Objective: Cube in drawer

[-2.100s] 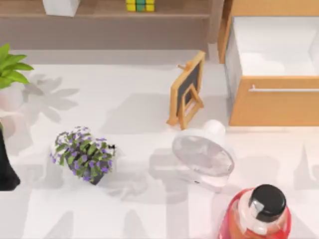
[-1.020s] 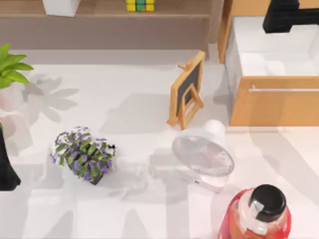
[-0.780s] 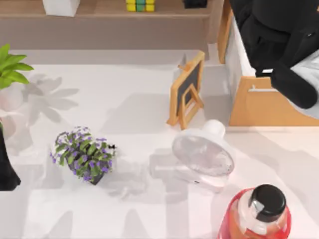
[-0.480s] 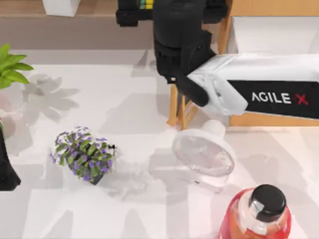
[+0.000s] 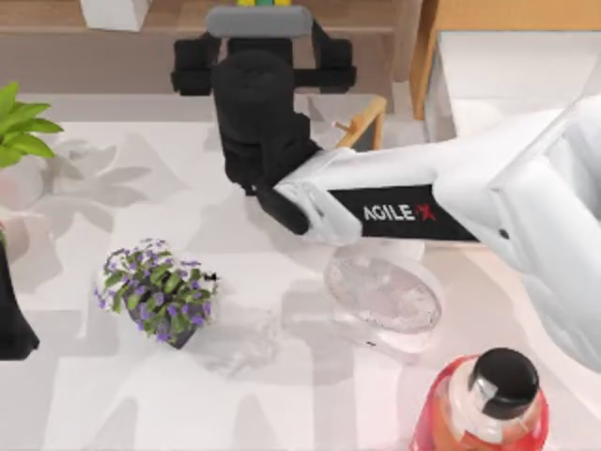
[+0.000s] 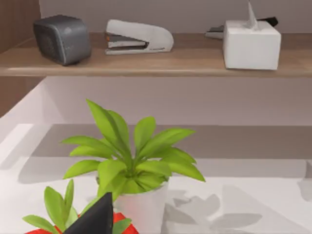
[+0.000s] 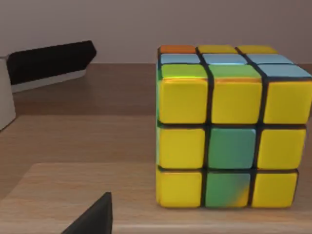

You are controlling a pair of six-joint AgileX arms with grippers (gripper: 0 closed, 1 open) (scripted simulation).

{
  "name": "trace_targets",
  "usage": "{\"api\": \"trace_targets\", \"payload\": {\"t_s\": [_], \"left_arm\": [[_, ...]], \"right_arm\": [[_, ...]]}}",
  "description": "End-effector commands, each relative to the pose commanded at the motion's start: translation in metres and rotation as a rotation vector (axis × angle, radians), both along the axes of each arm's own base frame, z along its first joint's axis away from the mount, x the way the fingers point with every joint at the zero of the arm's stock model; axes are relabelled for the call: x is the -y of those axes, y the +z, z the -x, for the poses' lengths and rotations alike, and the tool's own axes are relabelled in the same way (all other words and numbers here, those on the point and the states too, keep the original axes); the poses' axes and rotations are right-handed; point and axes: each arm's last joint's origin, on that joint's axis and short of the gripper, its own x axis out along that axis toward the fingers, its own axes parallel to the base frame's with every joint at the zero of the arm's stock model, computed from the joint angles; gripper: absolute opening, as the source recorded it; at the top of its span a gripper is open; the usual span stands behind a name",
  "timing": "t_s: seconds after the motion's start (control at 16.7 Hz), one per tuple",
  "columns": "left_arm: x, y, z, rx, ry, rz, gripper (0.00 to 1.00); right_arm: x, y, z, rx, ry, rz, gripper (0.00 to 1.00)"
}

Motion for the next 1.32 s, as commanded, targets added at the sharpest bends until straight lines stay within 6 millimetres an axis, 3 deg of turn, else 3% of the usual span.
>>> {"api": "trace_targets", "payload": {"t_s": [0.36,0.78,0.96,1.26,1.32], "left_arm": [[0.000,0.000,0.000,0.000,0.000,0.000,1.00],[0.000,0.000,0.000,0.000,0.000,0.000,1.00],[0.000,0.000,0.000,0.000,0.000,0.000,1.00],[0.000,0.000,0.000,0.000,0.000,0.000,1.00],[0.000,0.000,0.000,0.000,0.000,0.000,1.00]], "right_arm": [[0.005,0.001,-0.006,-0.002,-0.002,0.002,1.00],[0.013,0.010,-0.056,0.006,0.000,0.001,1.00],[0.002,0.003,-0.060,0.002,0.002,-0.001,1.00],[0.001,0.000,-0.060,0.000,0.000,0.000,1.00],[0.001,0.000,-0.060,0.000,0.000,0.000,0.92]]}}
